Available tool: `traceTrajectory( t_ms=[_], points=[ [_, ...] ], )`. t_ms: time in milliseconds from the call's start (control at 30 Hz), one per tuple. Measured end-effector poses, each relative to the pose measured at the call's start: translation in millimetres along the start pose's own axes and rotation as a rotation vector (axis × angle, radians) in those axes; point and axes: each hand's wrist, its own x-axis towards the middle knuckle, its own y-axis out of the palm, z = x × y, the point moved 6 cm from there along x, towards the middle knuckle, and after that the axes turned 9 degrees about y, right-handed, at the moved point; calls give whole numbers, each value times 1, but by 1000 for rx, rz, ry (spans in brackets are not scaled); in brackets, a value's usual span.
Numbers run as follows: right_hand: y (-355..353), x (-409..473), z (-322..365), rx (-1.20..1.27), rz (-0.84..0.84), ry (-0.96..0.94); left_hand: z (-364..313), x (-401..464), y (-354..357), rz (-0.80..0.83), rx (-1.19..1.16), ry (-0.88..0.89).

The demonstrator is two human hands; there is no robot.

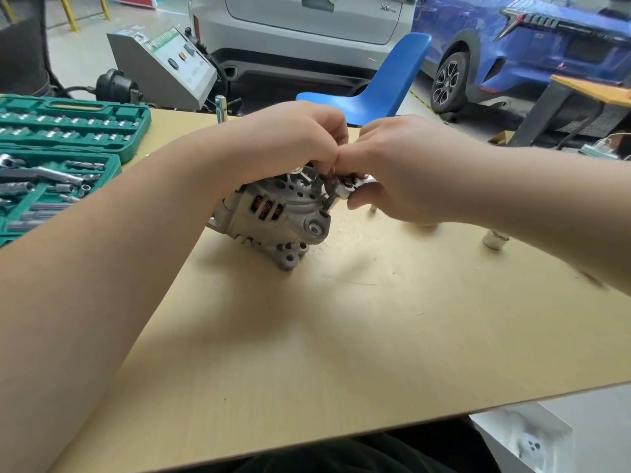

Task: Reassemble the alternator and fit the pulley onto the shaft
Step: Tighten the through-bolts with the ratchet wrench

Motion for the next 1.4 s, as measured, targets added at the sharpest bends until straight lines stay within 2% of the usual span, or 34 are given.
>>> traceTrajectory(
  t_ms=[33,100,200,267,333,500,567,633,767,800,867,967,1033,1067,1133,1200,1300,1333,1400],
  points=[
    [1,0,-1,-32,4,-13,-1,0,0,-5,9,-7],
    [1,0,-3,47,-5,87,1,-3,0,-27,-37,7],
    [10,1,-14,440,84,417,2,-9,-1,-64,-128,43],
    [12,1,-15,558,164,549,1,-9,0,-62,-131,54],
    [7,4,-11,402,160,454,1,-8,0,-63,-130,58],
    [-4,3,9,-220,29,-123,5,-6,0,-81,-120,65],
    [-4,5,7,-261,52,-150,6,-4,-1,-94,-122,71],
    [-5,6,4,-147,52,-6,7,-4,-1,-105,-121,70],
    [7,9,-9,435,208,485,7,-3,0,-78,-114,70],
    [7,8,-9,487,241,533,7,-4,0,-77,-114,74],
    [2,10,-6,319,215,410,6,-4,0,-82,-131,78],
    [-3,6,8,-171,61,-6,8,-3,-1,-92,-137,77],
    [-5,1,16,-279,-47,-291,7,-2,-1,-97,-141,95],
    [-6,0,15,-272,-68,-349,7,-1,-1,-98,-139,102],
    [-6,4,11,-231,-20,-239,8,-1,0,-102,-135,96],
    [0,5,3,-105,53,11,9,-2,1,-89,-137,86],
    [7,10,-7,328,170,375,9,-1,1,-72,-123,84],
    [7,11,-9,399,205,459,8,-1,1,-73,-116,84],
    [4,13,-8,349,225,448,8,-2,0,-77,-125,86]
  ],
)
